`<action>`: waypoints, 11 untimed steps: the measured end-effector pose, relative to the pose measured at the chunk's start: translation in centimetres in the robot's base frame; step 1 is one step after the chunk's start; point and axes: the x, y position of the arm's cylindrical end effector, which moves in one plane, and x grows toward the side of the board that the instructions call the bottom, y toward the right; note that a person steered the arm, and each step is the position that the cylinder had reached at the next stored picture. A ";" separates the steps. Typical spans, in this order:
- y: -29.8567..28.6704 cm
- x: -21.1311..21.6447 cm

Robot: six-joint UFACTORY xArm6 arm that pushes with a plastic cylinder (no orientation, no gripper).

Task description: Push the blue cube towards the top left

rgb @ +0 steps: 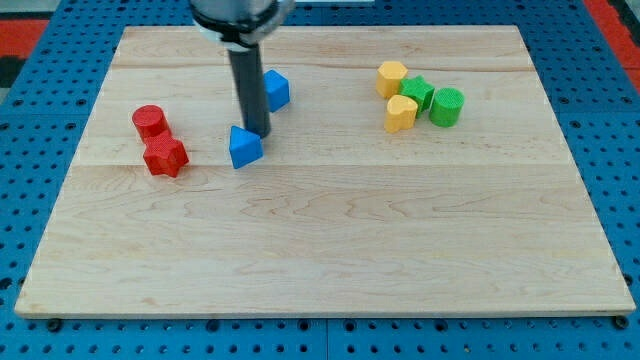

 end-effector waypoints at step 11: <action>-16.3 -14.8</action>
